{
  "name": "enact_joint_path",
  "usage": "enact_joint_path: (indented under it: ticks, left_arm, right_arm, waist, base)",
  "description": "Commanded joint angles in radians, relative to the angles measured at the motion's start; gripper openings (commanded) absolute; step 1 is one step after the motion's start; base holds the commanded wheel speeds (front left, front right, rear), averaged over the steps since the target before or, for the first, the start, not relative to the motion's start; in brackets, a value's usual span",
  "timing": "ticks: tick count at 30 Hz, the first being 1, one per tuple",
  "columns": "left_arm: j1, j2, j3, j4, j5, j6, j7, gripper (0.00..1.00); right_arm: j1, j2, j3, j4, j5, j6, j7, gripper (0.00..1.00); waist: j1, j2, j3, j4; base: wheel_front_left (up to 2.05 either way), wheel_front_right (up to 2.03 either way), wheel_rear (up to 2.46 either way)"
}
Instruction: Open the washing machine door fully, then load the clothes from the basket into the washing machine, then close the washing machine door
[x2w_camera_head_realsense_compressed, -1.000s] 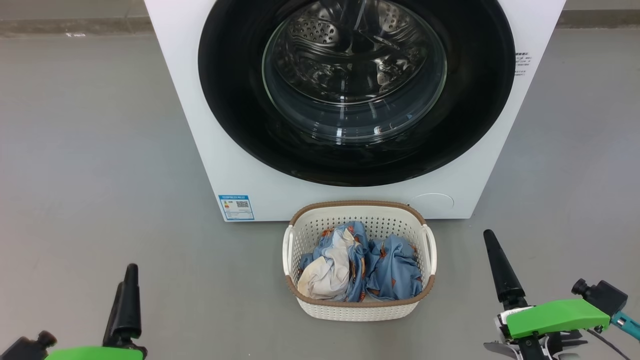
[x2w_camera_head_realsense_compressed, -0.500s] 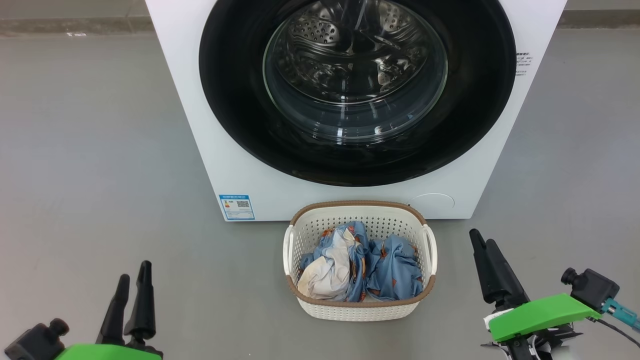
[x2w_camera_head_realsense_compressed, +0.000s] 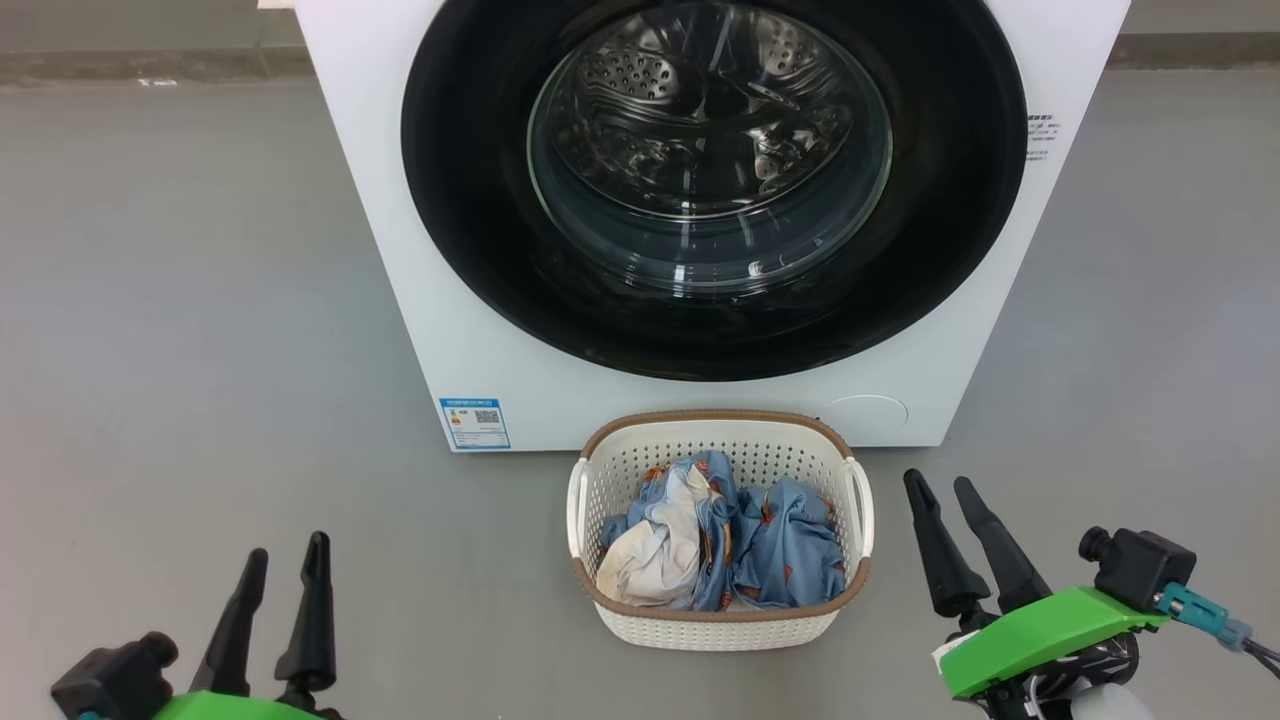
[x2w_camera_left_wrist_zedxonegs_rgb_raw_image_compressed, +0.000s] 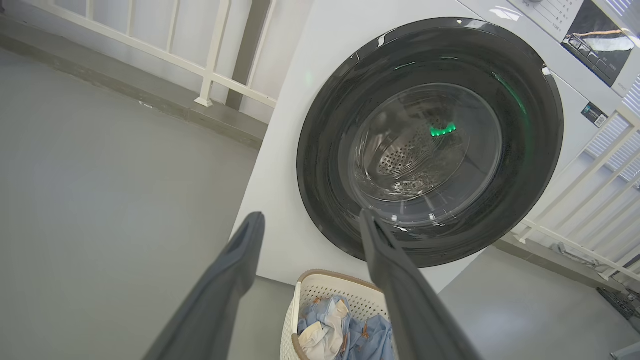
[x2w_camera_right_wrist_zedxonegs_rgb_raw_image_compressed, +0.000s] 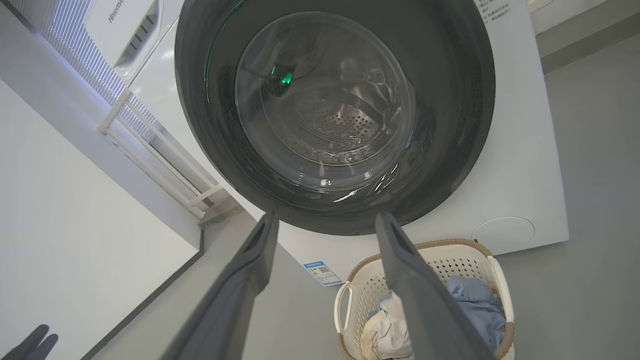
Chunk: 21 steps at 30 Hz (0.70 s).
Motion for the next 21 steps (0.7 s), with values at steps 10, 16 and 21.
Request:
enact_joint_path:
  ticks: [10, 16, 21]
  left_arm:
    - [-0.037, 0.02, 0.029, -0.02, 0.098, -0.009, -0.041, 1.0]
    - [-0.037, 0.019, 0.035, -0.027, 0.16, -0.01, -0.058, 1.0]
    - [-0.036, 0.024, 0.034, -0.026, 0.214, -0.011, -0.073, 1.0]
  right_arm:
    - [-0.067, 0.004, 0.034, -0.009, -0.145, -0.001, -0.041, 1.0]
    - [-0.075, 0.005, 0.041, -0.008, -0.217, -0.001, -0.059, 1.0]
    - [-0.082, 0.006, 0.047, -0.004, -0.28, -0.001, -0.074, 1.0]
  waist:
    - [0.0, 0.0, -0.008, 0.001]
    - [0.0, 0.0, -0.009, 0.004]
    - [0.0, 0.0, -0.009, 0.003]
  base:
    - [0.0, 0.0, 0.0]
    - [0.0, 0.0, 0.0]
    - [0.0, 0.0, 0.0]
